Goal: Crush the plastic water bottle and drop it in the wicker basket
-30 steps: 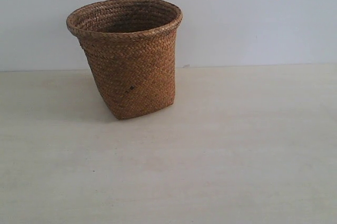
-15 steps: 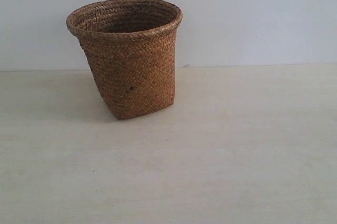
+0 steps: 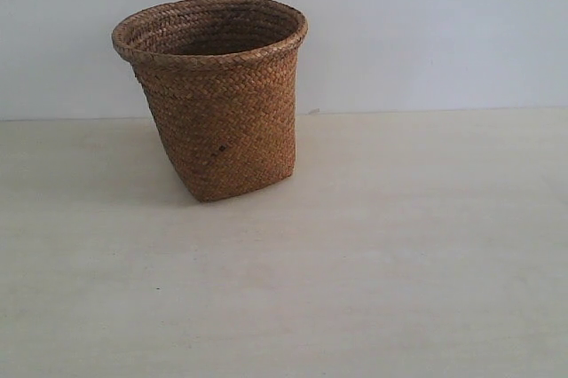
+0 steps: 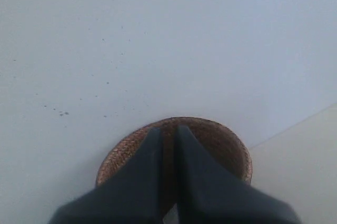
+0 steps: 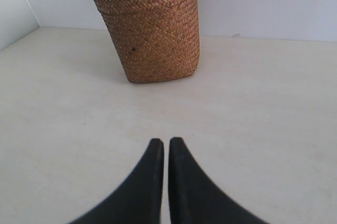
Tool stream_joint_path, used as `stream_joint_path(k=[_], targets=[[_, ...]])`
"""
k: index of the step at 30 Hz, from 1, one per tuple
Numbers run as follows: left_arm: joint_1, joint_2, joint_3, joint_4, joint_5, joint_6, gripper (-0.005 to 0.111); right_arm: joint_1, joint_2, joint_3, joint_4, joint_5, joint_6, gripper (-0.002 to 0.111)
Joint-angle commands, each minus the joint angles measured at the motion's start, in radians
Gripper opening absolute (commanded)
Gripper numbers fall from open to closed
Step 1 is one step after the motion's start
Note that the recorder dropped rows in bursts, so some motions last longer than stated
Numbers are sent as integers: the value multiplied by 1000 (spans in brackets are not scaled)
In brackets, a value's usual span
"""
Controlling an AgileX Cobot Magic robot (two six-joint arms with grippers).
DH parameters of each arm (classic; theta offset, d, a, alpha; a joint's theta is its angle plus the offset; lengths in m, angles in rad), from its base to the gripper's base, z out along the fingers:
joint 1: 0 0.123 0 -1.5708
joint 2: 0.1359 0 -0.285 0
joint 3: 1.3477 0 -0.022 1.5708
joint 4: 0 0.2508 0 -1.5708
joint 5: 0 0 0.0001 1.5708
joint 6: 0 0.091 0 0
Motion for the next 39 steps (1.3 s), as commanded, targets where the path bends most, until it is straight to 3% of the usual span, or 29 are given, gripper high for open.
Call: stream_joint_path(k=[1, 11, 19, 31, 39], targets=[[33, -177, 172, -3, -13, -14, 4, -1, -1, 5, 0, -13, 5, 0], [174, -665, 687, -3, -29, -137, 4, -1, -1, 5, 0, -13, 5, 0], [218, -960, 977, -3, -51, -274, 4, -1, -1, 5, 0, -13, 5, 0], [228, -1159, 1283, -36, -260, -302, 4, -1, -1, 5, 0, -13, 5, 0], [336, -1159, 1333, -73, -328, -302, 4, -1, -1, 5, 0, -13, 5, 0]])
